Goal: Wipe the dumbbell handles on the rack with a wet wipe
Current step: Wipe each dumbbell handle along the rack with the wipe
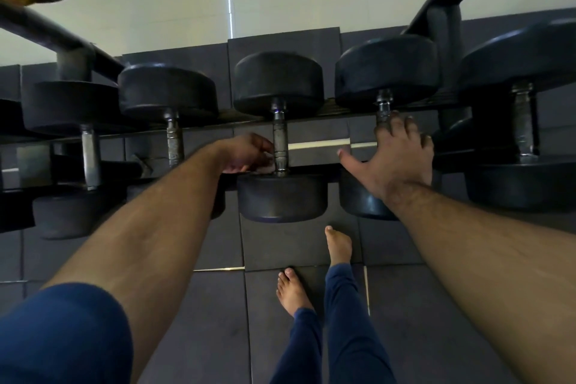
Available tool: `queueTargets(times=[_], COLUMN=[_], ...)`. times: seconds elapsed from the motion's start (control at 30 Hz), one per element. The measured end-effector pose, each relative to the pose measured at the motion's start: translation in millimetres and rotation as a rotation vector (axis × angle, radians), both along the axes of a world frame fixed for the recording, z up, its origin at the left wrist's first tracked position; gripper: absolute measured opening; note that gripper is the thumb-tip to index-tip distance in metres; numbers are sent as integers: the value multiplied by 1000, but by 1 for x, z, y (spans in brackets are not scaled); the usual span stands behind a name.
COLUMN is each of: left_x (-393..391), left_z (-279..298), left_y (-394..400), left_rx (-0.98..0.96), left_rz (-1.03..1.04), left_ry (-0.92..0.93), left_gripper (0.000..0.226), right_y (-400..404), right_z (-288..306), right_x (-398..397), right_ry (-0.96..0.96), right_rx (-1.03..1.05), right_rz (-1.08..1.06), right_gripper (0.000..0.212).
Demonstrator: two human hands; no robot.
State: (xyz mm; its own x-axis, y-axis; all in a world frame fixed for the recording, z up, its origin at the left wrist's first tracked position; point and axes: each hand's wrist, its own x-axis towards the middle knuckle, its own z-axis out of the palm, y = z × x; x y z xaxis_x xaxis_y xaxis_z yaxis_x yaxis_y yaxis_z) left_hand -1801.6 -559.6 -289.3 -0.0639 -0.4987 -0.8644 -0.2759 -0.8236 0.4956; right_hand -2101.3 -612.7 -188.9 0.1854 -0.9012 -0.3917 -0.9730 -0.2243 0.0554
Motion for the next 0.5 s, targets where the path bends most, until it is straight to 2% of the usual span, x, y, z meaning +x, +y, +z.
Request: queueTargets(times=[0.03,0.07,0.1,0.13,0.17,0.2,0.27,0.37,0.4,0.43,0.5], left_x=[2,1,-2,-10,-18,-25,-28,-6,0,2,-5], left_z=[-4,-6,-8,-7,-6,-5,-5,-9,-9,-9,-7], left_y=[-2,-5,-12,-18,-24,-27,-23,-3,1,2,-1], left_rx=[-57,-142,-204,-222,-214,-183,-127,-12,4,-29,-160], left_rz=[37,169,380,583,699,730,514,-36,-82,-30,283], left_ry=[-90,-127,-64,76,212,307,300,65,-11,-80,-145], left_gripper=[27,29,30,31,33,35,38,34,34,36,40], right_y=[0,-1,-1,0,0,0,-1,-2,-2,-2,-2], right_z=[0,0,0,1,1,1,2,1,1,1,1], right_x=[0,0,0,-1,0,0,-1,-2,-3,-3,-2], right_ry=[6,14,20,20,17,13,9,6,7,9,5], right_rx=[2,4,9,13,16,19,18,18,21,23,25], right_rz=[3,6,10,11,11,12,16,18,18,18,17], right_gripper=[118,117,117,117,117,117,116,117,118,120,120])
